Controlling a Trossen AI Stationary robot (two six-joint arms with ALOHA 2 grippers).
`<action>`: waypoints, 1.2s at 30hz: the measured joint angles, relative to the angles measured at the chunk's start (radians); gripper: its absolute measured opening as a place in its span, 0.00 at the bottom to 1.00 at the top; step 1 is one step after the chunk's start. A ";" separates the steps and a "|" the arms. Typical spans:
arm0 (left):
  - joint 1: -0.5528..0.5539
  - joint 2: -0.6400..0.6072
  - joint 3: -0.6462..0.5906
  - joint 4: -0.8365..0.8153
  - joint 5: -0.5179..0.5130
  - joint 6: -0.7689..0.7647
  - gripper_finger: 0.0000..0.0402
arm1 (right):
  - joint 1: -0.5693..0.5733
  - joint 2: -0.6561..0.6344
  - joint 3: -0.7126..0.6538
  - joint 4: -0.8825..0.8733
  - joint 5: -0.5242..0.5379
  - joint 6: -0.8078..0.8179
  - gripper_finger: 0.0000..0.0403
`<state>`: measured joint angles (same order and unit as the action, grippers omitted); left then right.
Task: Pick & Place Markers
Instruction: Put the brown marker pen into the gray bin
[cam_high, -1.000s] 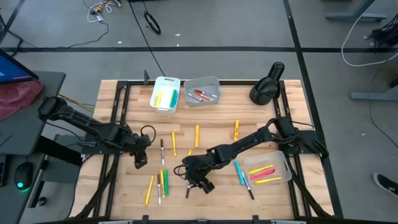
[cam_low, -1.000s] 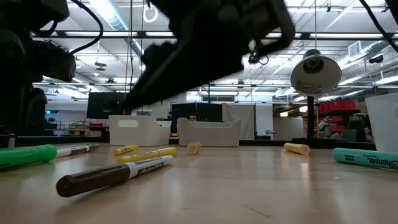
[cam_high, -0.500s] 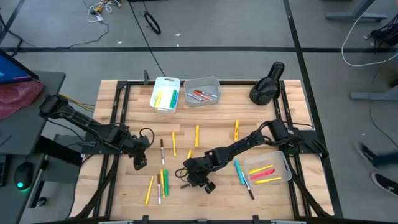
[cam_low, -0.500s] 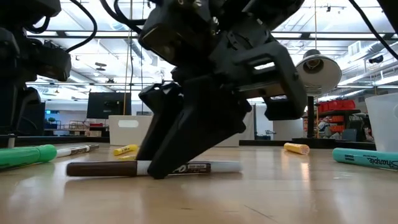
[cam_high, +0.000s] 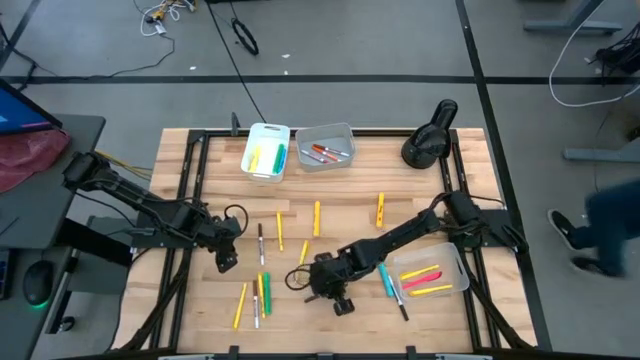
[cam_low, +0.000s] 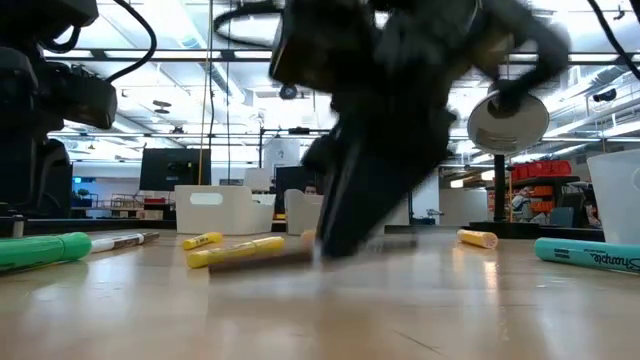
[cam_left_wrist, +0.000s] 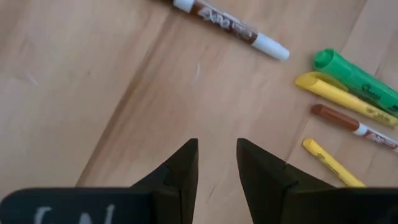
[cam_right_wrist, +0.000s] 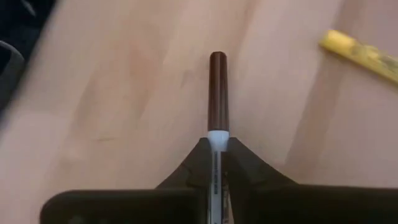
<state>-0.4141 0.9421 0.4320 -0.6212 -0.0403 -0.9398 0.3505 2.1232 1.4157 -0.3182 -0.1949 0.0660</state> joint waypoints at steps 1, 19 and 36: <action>0.000 0.000 0.000 0.003 -0.012 0.001 0.29 | 0.001 -0.023 -0.001 -0.004 0.001 0.047 0.06; 0.089 0.000 0.001 0.118 -0.200 -0.006 0.29 | -0.477 -0.393 0.163 -0.332 0.190 0.059 0.04; 0.283 0.000 0.001 0.249 -0.235 -0.312 0.29 | -0.901 -0.131 0.276 -0.403 0.139 -0.417 0.04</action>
<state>-0.1309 0.9417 0.4328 -0.3721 -0.2750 -1.2514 -0.5509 1.9927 1.6913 -0.7214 -0.0561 -0.3513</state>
